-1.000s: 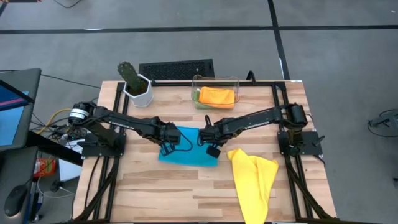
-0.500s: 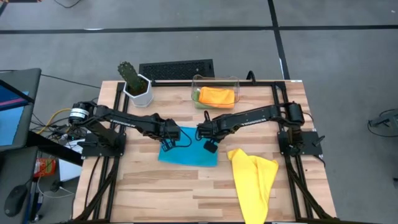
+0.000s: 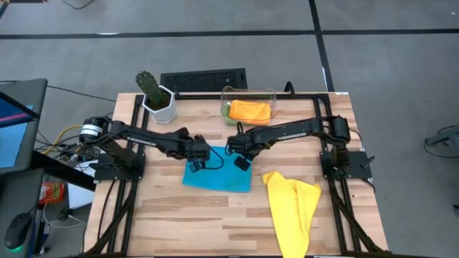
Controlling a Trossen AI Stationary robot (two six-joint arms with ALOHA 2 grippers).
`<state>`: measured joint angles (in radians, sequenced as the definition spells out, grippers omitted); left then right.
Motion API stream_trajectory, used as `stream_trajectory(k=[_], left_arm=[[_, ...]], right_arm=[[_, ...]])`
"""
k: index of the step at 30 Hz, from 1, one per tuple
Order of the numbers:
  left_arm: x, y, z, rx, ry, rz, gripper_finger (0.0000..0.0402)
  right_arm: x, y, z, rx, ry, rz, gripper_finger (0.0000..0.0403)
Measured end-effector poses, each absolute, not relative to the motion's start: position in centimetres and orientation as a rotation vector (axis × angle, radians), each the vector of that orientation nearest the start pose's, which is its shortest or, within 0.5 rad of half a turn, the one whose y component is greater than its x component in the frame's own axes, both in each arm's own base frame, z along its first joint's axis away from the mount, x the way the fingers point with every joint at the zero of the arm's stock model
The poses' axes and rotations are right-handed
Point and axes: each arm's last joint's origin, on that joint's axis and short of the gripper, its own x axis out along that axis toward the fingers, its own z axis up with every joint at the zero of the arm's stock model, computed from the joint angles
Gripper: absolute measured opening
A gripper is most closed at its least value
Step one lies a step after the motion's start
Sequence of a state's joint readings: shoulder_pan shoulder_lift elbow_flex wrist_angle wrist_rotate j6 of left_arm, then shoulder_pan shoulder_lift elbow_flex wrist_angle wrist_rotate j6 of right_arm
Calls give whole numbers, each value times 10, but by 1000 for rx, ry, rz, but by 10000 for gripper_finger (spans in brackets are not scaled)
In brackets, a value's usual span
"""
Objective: Fold microfiber towels
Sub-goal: Fold the blue towel
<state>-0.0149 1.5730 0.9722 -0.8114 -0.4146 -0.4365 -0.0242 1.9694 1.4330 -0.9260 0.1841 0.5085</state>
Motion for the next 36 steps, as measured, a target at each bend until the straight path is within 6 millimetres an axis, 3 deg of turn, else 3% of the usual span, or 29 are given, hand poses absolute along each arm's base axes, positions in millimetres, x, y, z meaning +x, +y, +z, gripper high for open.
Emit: stream_trajectory(k=[7, 15, 20, 23, 26, 29, 33, 36], left_arm=[[270, 22, 186, -73, 1280, 673, 112], [269, 31, 185, -115, 1289, 689, 117], [270, 31, 184, -278, 1281, 680, 114], [272, 16, 179, -384, 1292, 532, 94], [267, -9, 172, -462, 1283, 387, 59], [253, -34, 172, -524, 1233, 356, 17], [231, -60, 194, -568, 1009, 403, 6], [213, -81, 219, -524, 728, 333, 2]], right_arm=[[374, -5, 185, 305, 1342, -522, 120], [375, 18, 188, 293, 1311, -482, 149], [380, 29, 189, 311, 1250, -454, 152], [383, 47, 190, 325, 1220, -401, 147], [381, 80, 191, 272, 1183, -331, 138], [375, 116, 193, 168, 1088, -343, 121], [364, 146, 186, 131, 959, -351, 66], [358, 164, 173, 220, 839, -288, 15]])
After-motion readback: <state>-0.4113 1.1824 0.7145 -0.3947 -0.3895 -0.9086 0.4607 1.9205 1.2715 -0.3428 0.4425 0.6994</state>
